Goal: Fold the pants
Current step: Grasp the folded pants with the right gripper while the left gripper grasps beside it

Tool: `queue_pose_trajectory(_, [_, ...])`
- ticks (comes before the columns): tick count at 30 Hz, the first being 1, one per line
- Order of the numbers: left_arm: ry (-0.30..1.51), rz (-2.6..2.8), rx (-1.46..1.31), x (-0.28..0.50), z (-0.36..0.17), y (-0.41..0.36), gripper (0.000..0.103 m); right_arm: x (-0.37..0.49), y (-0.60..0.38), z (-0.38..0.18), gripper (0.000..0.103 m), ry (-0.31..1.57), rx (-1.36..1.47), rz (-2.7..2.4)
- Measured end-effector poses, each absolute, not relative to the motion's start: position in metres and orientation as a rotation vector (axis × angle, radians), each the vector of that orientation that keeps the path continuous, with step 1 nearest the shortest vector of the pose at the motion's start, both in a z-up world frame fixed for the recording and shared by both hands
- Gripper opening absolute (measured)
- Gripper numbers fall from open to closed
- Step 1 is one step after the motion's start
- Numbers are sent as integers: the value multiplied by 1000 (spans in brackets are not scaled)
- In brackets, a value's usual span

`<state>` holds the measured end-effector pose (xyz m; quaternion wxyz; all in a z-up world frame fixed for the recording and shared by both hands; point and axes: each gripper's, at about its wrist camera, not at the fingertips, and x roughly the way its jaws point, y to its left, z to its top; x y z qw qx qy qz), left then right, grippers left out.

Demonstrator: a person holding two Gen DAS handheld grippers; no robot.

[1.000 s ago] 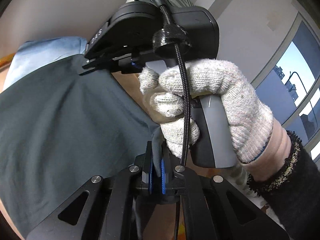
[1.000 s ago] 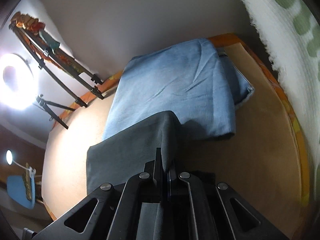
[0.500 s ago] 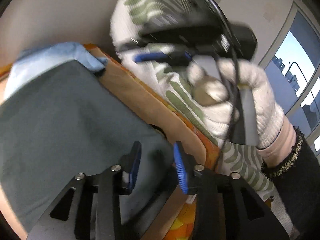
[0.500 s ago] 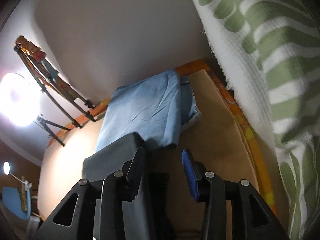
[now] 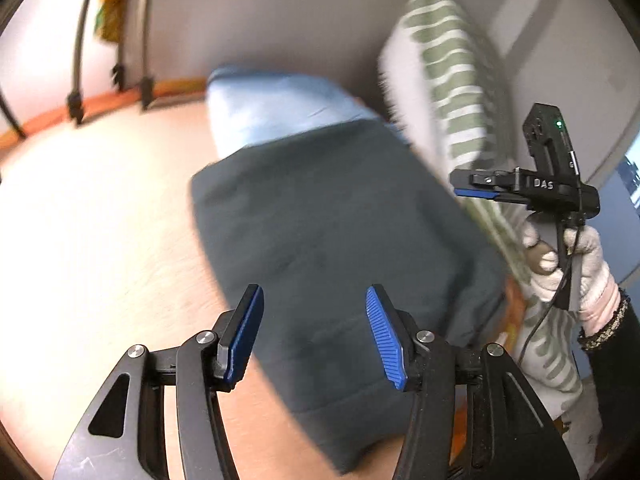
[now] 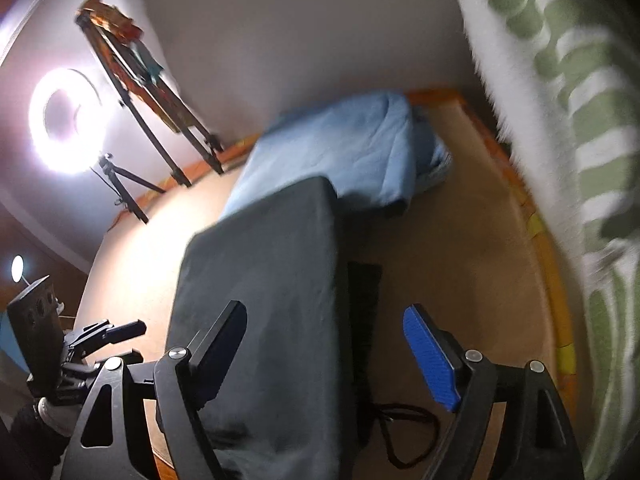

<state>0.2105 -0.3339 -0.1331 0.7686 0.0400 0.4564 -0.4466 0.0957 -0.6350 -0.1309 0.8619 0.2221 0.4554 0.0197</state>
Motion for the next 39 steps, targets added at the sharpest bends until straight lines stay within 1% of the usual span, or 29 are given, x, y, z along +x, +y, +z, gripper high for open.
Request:
queue_pose_trajectory(2, [1029,-949,61,219,-146,-329,53,105,-634,-146,83,987,484,42])
queue_pose_trajectory(5, [1081,-931,1,232,-160,-346,53,114,-633,-166,83,1024,486,42])
queue_pose_trajectory(9, [1101,-928,-15,234,-167,-353,53,116,-635,-183,83,1037,514,71])
queue_pose_trajectory(14, [1051,-946,-39,237,-172,-361,53,115,-644,-197,83,1040,575,135])
queue_pose_trajectory(15, [1047,-949,-59,238,-173,-362,53,115,-644,-201,85,1045,593,147])
queue_pose_trajectory(17, [1037,-957,-80,240,-172,-364,55,112,-642,-203,84,1025,587,166])
queue_pose_trajectory(18, [1031,-960,-78,240,-172,-364,55,111,-641,-203,82,1021,572,168])
queue_pose_trajectory(19, [1024,-962,-72,239,-171,-366,55,110,-637,-203,77,1017,557,175])
queue_pose_trajectory(20, [1019,-964,-67,239,-171,-367,55,110,-634,-205,58,1024,572,210])
queue_pose_trajectory(21, [1015,-970,-60,238,-171,-368,55,110,-631,-208,53,1036,602,249])
queue_pose_trajectory(22, [1013,-971,-57,238,-170,-368,55,110,-627,-208,53,1033,595,241])
queue_pose_trajectory(23, [1014,-972,-56,238,-171,-369,53,109,-622,-207,51,1029,560,228])
queue_pose_trajectory(24, [1019,-972,-57,239,-171,-370,48,108,-618,-205,47,1023,543,221])
queue_pose_trajectory(25, [1026,-966,-61,240,-172,-369,32,107,-616,-204,45,1015,550,215])
queue_pose_trajectory(26, [1034,-955,-72,242,-173,-369,20,105,-616,-203,42,1008,557,207])
queue_pose_trajectory(28, [1048,-944,-119,246,-174,-368,14,100,-610,-198,35,989,542,189])
queue_pose_trajectory(29, [1046,-940,-126,246,-173,-368,12,97,-607,-194,31,977,532,182])
queue_pose_trajectory(30, [1036,-936,-123,244,-171,-368,11,95,-604,-190,28,970,524,178])
queue_pose_trajectory(34, [982,-947,-108,235,-155,-366,6,88,-591,-174,26,949,475,131])
queue_pose_trajectory(39, [918,-981,-86,226,-130,-363,6,78,-582,-153,25,908,466,107])
